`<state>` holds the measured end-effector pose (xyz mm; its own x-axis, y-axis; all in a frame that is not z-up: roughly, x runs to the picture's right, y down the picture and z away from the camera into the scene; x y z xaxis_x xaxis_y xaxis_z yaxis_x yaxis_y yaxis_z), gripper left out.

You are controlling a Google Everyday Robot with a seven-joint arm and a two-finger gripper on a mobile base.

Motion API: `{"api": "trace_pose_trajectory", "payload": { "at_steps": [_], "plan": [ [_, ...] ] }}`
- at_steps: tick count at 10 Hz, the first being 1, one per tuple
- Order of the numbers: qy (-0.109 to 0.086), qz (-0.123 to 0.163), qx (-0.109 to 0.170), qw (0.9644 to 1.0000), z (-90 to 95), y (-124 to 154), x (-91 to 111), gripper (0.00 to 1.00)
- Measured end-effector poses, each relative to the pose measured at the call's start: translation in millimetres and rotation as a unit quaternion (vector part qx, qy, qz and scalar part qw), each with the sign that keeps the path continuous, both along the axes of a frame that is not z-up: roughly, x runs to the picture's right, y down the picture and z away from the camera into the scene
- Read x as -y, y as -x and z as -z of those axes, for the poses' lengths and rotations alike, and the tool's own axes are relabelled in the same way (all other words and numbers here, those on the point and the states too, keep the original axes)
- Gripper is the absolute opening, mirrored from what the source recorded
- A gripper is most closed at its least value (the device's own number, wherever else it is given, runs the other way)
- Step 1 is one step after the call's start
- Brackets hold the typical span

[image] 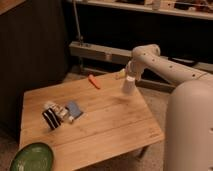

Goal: Place the ceramic cup over the eraser

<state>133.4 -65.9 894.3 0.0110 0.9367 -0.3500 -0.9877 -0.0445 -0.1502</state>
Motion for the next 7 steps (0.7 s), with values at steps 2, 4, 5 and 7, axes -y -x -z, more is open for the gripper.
{"api": "trace_pose_trajectory", "payload": {
  "at_steps": [2, 4, 5, 7],
  "plan": [
    [0.004, 0.014, -0.016, 0.9998, -13.0, 6.1, -1.9, 0.80],
    [0.010, 0.020, -0.042, 0.9988, -29.3, -1.0, -7.4, 0.80],
    [0.013, 0.019, -0.048, 0.9986, -33.1, -4.4, -8.5, 0.80],
    [0.020, 0.012, -0.066, 0.9975, -42.8, -21.3, -10.1, 0.80]
  ]
}}
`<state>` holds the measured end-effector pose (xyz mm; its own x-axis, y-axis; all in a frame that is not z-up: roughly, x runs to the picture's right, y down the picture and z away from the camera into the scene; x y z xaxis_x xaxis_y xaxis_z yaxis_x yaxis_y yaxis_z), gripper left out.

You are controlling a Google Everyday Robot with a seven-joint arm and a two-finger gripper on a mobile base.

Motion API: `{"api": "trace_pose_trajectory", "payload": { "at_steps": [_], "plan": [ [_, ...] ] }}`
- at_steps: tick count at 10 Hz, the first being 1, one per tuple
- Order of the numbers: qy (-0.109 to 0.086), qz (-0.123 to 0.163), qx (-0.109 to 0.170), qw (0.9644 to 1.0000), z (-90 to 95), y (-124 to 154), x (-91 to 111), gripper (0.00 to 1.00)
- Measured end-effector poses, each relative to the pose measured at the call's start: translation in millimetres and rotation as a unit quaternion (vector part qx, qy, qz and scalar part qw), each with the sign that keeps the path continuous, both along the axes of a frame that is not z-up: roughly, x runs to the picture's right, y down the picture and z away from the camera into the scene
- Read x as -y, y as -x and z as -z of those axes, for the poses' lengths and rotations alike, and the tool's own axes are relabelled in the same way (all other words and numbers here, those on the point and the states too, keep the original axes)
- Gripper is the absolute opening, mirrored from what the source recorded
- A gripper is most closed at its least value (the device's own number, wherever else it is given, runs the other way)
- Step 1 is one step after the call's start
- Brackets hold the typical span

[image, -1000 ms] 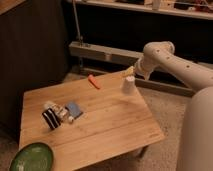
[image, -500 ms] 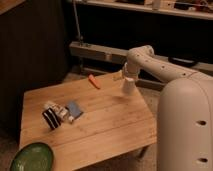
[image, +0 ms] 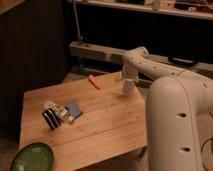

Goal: Place the ceramic cup over the eraser

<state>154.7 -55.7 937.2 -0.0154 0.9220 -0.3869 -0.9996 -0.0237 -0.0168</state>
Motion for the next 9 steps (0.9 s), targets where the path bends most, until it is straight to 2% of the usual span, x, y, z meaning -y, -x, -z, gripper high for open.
{"api": "trace_pose_trajectory", "payload": {
  "at_steps": [5, 6, 9],
  "plan": [
    [0.017, -0.026, 0.004, 0.9995, -17.5, -6.3, 0.6, 0.79],
    [0.020, -0.028, 0.007, 0.9994, -19.1, -5.2, 0.2, 0.74],
    [0.028, -0.031, 0.012, 0.9991, -22.2, -5.4, -5.4, 0.44]
  ]
}}
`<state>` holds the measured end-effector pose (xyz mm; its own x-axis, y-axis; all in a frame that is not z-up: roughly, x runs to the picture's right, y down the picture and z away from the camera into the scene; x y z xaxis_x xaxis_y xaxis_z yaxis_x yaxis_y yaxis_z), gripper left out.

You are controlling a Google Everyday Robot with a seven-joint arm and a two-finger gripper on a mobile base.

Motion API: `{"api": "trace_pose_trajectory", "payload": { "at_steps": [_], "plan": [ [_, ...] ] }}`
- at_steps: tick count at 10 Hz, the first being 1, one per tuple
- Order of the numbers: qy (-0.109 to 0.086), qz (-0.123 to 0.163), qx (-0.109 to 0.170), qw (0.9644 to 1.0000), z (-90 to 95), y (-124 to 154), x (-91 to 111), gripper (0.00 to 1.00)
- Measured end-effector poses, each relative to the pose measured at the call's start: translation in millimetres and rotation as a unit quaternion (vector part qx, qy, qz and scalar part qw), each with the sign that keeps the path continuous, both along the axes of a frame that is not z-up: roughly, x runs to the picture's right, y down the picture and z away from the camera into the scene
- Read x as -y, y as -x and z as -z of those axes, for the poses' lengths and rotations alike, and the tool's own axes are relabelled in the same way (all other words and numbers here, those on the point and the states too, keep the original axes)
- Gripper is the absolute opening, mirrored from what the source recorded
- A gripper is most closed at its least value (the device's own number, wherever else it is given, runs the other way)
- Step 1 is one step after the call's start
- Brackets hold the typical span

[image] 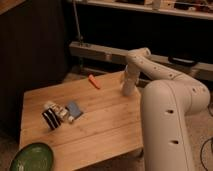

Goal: Place the ceramic cup over the eraser

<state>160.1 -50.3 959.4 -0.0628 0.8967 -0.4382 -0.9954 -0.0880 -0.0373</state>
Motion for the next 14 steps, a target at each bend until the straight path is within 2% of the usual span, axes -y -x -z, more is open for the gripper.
{"api": "trace_pose_trajectory", "payload": {
  "at_steps": [2, 3, 4, 5, 7, 10, 12, 13, 14],
  "plan": [
    [0.006, -0.001, 0.007, 1.0000, -0.3, 1.7, -1.4, 0.22],
    [0.009, -0.002, 0.011, 0.9999, 1.0, 0.5, -1.5, 0.15],
    [0.015, -0.007, 0.023, 0.9996, 7.2, -2.6, -0.7, 0.04],
    [0.012, -0.013, 0.034, 0.9992, 16.0, -5.3, 5.9, 0.00],
    [0.004, -0.025, 0.059, 0.9979, 40.1, -14.6, 21.4, 0.00],
    [-0.032, -0.029, 0.101, 0.9940, 94.5, -20.9, 52.0, 0.00],
    [-0.073, -0.015, 0.147, 0.9863, 151.1, -11.7, 71.7, 0.00],
    [-0.089, -0.009, 0.166, 0.9821, 173.4, -5.5, 78.3, 0.00],
    [-0.109, 0.002, 0.189, 0.9760, 201.6, 2.8, 83.0, 0.00]
  ]
}}
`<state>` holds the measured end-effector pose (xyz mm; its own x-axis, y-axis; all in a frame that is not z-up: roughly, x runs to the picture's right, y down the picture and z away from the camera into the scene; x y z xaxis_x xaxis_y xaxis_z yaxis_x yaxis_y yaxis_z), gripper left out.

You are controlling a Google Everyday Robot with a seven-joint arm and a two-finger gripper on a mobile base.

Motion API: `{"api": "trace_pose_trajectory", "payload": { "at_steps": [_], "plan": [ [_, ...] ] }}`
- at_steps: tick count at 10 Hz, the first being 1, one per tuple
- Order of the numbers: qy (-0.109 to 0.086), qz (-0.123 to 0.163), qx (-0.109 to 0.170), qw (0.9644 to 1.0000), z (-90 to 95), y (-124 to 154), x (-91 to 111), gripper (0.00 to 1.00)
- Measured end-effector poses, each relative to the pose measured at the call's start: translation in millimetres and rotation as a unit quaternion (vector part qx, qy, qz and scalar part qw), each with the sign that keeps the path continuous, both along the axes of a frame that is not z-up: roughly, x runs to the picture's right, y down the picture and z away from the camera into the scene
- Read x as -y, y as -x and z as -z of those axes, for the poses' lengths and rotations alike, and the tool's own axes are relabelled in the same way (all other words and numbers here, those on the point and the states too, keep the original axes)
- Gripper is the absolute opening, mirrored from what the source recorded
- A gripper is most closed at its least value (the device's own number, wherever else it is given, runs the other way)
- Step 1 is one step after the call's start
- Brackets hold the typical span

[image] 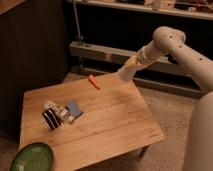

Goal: Place the ceramic cup over the eraser

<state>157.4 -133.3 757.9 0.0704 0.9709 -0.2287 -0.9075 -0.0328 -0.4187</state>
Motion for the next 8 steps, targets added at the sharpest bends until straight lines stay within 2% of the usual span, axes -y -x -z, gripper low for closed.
{"api": "trace_pose_trajectory", "payload": {
  "at_steps": [2, 3, 4, 5, 6, 7, 8],
  "plan": [
    [-0.048, 0.021, 0.046, 0.9975, 60.5, 22.0, 3.5, 0.00],
    [-0.076, 0.035, 0.072, 0.9939, 95.4, 34.5, 3.5, 0.00],
    [-0.105, 0.051, 0.103, 0.9877, 133.4, 49.1, 1.3, 0.00],
    [-0.128, 0.064, 0.128, 0.9815, 161.4, 62.2, -1.8, 0.00],
    [-0.149, 0.078, 0.154, 0.9736, 187.4, 76.4, -5.6, 0.00],
    [-0.168, 0.092, 0.176, 0.9655, 209.7, 91.1, -9.2, 0.00],
    [-0.179, 0.099, 0.189, 0.9603, 222.4, 99.3, -11.8, 0.00]
  ]
}}
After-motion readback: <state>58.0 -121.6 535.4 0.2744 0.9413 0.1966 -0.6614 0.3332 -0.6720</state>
